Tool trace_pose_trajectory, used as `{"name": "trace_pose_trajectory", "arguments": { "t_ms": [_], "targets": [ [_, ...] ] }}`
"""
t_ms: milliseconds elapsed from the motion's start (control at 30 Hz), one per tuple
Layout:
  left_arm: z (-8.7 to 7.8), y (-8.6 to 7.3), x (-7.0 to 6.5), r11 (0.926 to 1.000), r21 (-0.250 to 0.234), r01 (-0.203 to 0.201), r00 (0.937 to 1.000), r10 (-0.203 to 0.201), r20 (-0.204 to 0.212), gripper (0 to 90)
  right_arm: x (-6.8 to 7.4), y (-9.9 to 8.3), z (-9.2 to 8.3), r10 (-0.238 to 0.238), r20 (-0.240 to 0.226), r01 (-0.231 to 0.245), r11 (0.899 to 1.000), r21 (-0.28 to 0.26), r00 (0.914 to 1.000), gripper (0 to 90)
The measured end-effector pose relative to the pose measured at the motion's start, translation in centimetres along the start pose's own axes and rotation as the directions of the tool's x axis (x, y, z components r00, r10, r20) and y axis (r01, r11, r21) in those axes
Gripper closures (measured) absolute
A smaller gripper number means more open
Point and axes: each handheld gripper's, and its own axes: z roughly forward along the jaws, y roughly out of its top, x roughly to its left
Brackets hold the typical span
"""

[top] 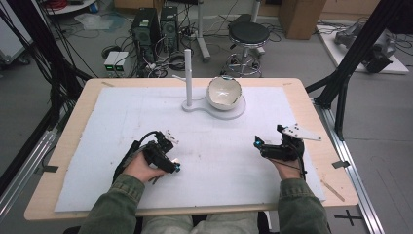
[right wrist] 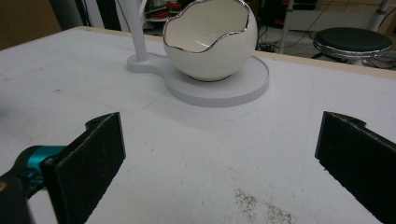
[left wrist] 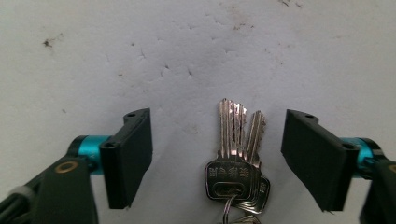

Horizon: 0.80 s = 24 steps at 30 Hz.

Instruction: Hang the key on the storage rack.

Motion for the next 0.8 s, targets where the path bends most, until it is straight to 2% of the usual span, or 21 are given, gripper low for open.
{"name": "trace_pose_trajectory", "arguments": {
  "t_ms": [33, 167, 300, 467, 567, 600, 700, 800],
  "targets": [
    [-0.01, 0.00, -0.01, 1.0000, -0.003, 0.000, 1.0000, 0.000, -0.008, 28.7, 0.00, 0.00, 0.00, 0.000, 0.000, 0.000, 1.000, 0.000, 1.0000, 0.6],
    [0.10, -0.04, -0.01, 1.0000, 0.009, -0.004, 1.0000, 0.004, 0.000, 32.5, 0.01, -0.01, 0.03, 0.001, -0.001, -0.001, 1.000, 0.002, 1.0000, 0.6],
    [0.08, -0.05, -0.16, 0.9997, 0.016, -0.016, 0.9999, 0.016, 0.007, 40.5, -0.01, -0.01, 0.02, -0.001, 0.003, 0.001, 1.000, 0.001, 1.0000, 0.6],
    [-0.10, 0.03, -0.49, 0.9987, 0.039, -0.032, 0.9986, 0.030, 0.044, 58.8, 0.01, -0.03, 0.09, -0.002, -0.007, 0.002, 1.000, 0.005, 1.0000, 0.6],
    [-0.17, 0.02, -0.74, 0.9975, 0.037, -0.059, 0.9956, 0.057, 0.075, 76.6, 0.14, -0.08, 0.20, -0.005, -0.014, 0.005, 1.000, 0.013, 0.9999, 0.6],
    [-0.16, 0.01, -0.75, 0.9975, 0.035, -0.061, 0.9955, 0.058, 0.075, 79.9, 0.15, -0.08, 0.21, -0.008, -0.013, 0.009, 1.000, 0.016, 0.9999, 0.6],
    [-0.20, -0.08, -0.55, 0.9976, 0.029, -0.063, 0.9944, 0.060, 0.087, 80.4, 0.11, -0.06, 0.13, -0.007, -0.015, 0.007, 1.000, 0.011, 0.9999, 0.6],
    [-0.26, -0.15, -0.65, 0.9965, 0.022, -0.081, 0.9936, 0.079, 0.081, 80.5, 0.09, -0.04, 0.09, -0.001, -0.016, 0.001, 1.000, 0.008, 0.9999, 0.6]
  ]
}}
